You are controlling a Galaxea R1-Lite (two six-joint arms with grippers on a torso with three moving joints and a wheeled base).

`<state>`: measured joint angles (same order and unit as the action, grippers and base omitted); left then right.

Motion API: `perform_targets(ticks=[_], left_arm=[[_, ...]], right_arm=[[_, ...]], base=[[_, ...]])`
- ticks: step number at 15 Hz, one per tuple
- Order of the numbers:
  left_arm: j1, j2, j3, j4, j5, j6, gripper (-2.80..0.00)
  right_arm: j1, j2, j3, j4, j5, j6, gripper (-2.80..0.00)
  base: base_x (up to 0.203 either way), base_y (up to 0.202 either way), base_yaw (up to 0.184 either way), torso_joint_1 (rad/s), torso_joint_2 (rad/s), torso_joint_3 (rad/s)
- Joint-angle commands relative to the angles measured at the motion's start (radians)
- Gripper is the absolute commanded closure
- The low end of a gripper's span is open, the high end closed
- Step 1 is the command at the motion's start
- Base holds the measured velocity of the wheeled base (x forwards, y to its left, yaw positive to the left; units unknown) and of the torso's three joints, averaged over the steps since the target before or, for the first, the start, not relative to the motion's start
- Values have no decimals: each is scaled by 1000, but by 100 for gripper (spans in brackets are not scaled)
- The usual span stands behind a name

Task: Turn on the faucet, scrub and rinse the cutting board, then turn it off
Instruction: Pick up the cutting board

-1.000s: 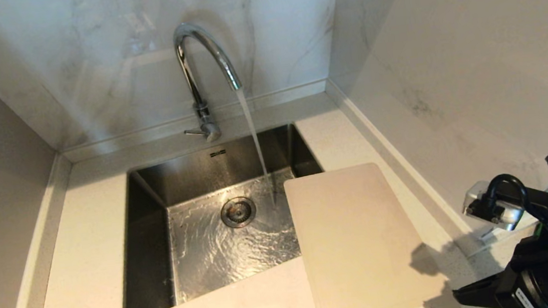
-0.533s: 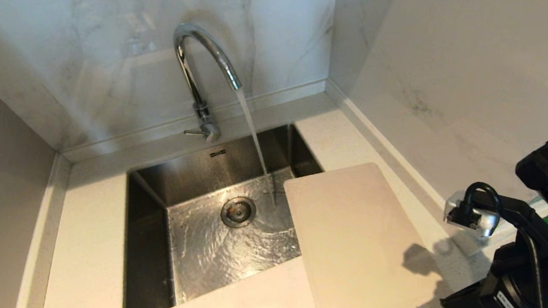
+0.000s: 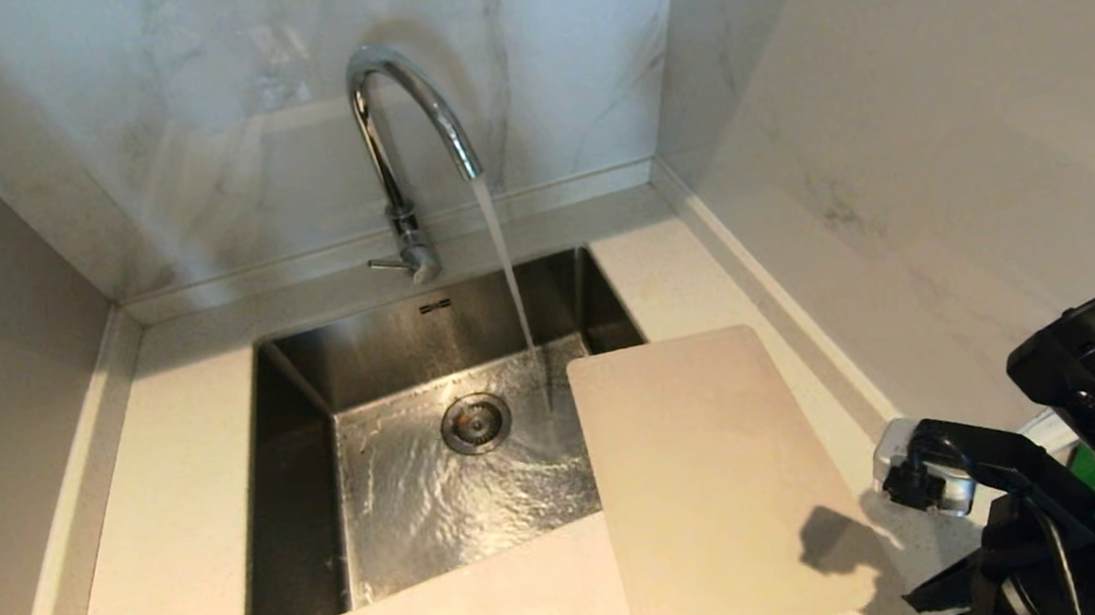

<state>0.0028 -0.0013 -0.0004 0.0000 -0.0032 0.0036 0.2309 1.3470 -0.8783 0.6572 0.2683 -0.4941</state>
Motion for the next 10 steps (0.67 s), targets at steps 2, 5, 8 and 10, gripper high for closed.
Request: perform_targets(ticks=[2,5,8,10], left_arm=[[0,1,-1,0,0,-1,0],[0,1,0,0,0,-1,0],[0,1,0,0,0,-1,0],[0,1,0,-2,0,-1,0]], right_arm=[[10,-2,6,4,-6,-65,-280],[23,5,8,2,-11,-203,-280],[50,32,17,4,-125,-378,-280],[56,46,21,5,-180,-504,-280]], base=[[0,0,0,0,0,0],[0,0,0,0,0,0],[0,0,0,0,0,0],[0,0,0,0,0,0]])
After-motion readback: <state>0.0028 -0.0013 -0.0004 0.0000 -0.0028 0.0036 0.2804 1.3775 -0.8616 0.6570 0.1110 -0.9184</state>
